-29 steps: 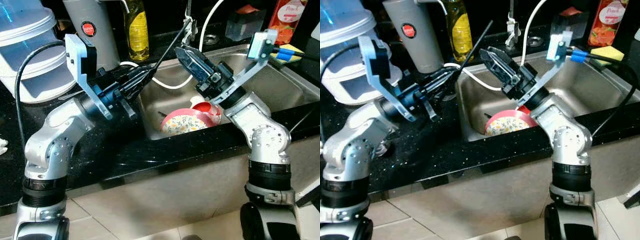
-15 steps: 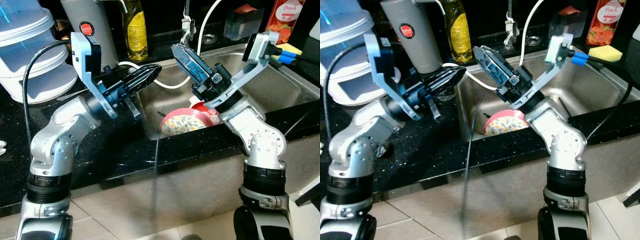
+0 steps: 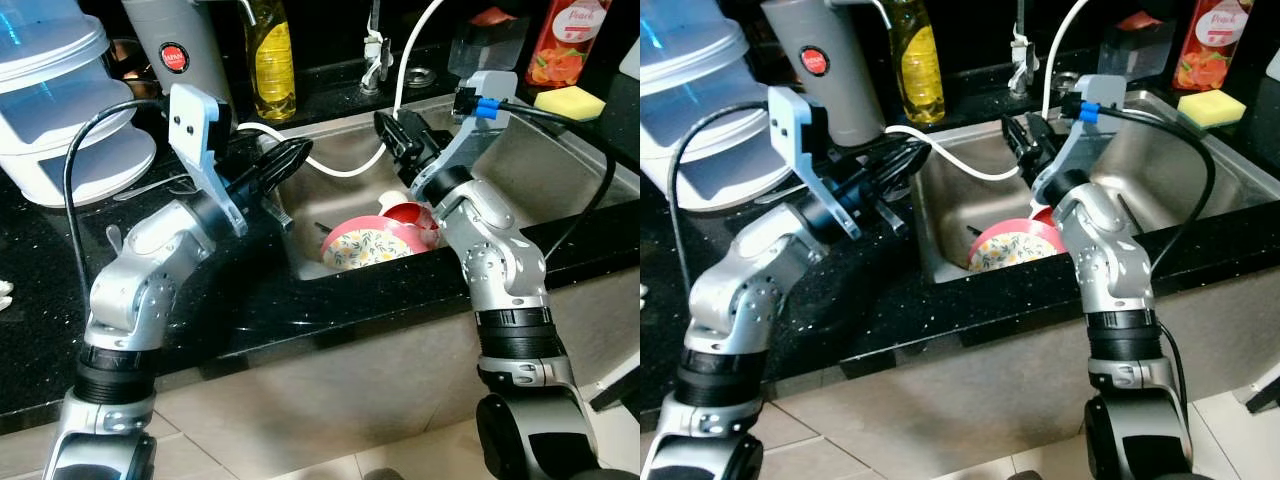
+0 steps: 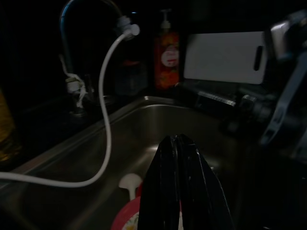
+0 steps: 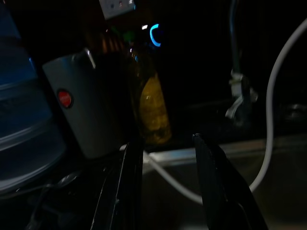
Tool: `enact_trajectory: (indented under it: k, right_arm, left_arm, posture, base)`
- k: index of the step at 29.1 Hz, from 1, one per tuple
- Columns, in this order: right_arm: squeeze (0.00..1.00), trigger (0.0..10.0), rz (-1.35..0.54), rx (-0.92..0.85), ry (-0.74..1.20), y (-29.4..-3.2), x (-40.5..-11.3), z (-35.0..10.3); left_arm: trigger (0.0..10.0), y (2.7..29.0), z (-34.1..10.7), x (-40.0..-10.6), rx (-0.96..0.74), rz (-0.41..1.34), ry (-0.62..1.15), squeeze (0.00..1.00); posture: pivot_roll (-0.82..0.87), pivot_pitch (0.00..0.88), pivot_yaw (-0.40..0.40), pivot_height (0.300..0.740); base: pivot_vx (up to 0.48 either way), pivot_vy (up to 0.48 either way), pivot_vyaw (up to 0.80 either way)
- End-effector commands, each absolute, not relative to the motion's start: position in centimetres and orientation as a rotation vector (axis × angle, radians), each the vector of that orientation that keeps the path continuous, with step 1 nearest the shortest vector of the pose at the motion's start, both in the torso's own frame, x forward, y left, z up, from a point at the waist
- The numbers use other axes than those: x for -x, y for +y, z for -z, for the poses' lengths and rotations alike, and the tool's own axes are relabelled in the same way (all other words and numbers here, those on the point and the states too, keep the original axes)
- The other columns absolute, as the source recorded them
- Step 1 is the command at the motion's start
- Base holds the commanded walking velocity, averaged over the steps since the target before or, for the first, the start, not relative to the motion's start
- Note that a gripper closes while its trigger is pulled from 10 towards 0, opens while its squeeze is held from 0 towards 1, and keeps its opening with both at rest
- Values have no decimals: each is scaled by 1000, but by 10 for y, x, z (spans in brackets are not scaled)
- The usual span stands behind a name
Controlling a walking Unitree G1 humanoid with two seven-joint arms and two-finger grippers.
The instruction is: Kitchen organization
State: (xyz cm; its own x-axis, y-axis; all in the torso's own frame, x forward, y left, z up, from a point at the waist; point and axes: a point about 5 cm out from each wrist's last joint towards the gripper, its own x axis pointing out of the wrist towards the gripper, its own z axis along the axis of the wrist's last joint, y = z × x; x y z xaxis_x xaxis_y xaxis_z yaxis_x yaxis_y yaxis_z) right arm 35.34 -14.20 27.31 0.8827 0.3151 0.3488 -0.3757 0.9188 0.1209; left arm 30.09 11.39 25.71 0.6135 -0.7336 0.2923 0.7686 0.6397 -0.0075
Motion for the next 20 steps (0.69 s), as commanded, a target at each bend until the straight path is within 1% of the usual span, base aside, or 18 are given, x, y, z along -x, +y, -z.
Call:
enact_trajectory:
  k: [1, 2, 3, 4, 5, 7, 9, 10, 11, 13, 14, 15, 16, 19, 20]
  right_arm:
    - [0, 10000, -370, -168, -355, -136, -355, -278]
    - [0, 10000, -365, -157, -372, -137, -355, -280]
    - [0, 10000, -365, -157, -372, -137, -355, -280]
    - [0, 10000, -356, -146, -388, -137, -355, -282]
    - [0, 10000, -356, -146, -388, -137, -355, -282]
    - [0, 10000, -342, -131, -413, -137, -356, -284]
    - [0, 10000, -331, -122, -426, -139, -357, -283]
    - [0, 10000, -331, -122, -426, -139, -357, -283]
    - [0, 10000, -327, -120, -425, -139, -358, -282]
    - [0, 10000, -324, -121, -423, -139, -359, -281]
    - [0, 10000, -324, -123, -421, -139, -359, -280]
    - [0, 10000, -324, -123, -421, -139, -359, -280]
    - [0, 10000, -326, -124, -420, -139, -360, -280]
    - [0, 10000, -333, -124, -417, -137, -361, -279]
    - [0, 10000, -333, -124, -417, -137, -361, -279]
  left_arm:
    - [10000, 124, -253, -308, 134, 771, -261, 0]
    - [10000, 141, -250, -324, 146, 573, -202, 0]
    - [10000, 141, -250, -324, 146, 573, -202, 0]
    - [10000, 158, -245, -336, 161, 405, -147, 0]
    - [10000, 158, -245, -336, 161, 405, -147, 0]
    - [10000, 187, -239, -345, 135, 163, -67, 0]
    - [10000, 207, -238, -335, -6, 14, -17, 0]
    - [10000, 207, -238, -335, -6, 14, -17, 0]
    - [10000, 214, -233, -329, -18, -69, 30, 0]
    - [10000, 220, -225, -322, -6, -170, 69, 0]
    - [10000, 224, -215, -317, 23, -256, 107, 314]
    - [10000, 224, -215, -317, 23, -256, 107, 314]
    - [10000, 226, -210, -314, 46, -308, 130, 1000]
    - [10000, 226, -198, -307, 82, -387, 179, 1000]
    - [10000, 226, -198, -307, 82, -387, 179, 1000]
  posture:
    - [-170, 0, 79, 740]
    - [-164, 0, 83, 740]
    - [-164, 0, 83, 740]
    - [-158, 0, 88, 740]
    - [-158, 0, 88, 740]
    - [-152, 0, 89, 740]
    - [-135, 0, 91, 740]
    - [-135, 0, 91, 740]
    - [-125, 0, 90, 740]
    - [-119, 0, 89, 740]
    - [-112, 0, 87, 740]
    - [-112, 0, 87, 740]
    - [-111, 0, 87, 740]
    - [-99, 0, 82, 740]
    - [-99, 0, 82, 740]
  base:
    - [0, 0, 0]
    - [0, 0, 0]
    - [0, 0, 0]
    - [0, 0, 0]
    - [0, 0, 0]
    - [0, 0, 0]
    - [0, 0, 0]
    - [0, 0, 0]
    - [0, 0, 0]
    - [0, 0, 0]
    - [0, 0, 0]
    - [0, 0, 0]
    - [0, 0, 0]
    - [0, 0, 0]
    - [0, 0, 0]
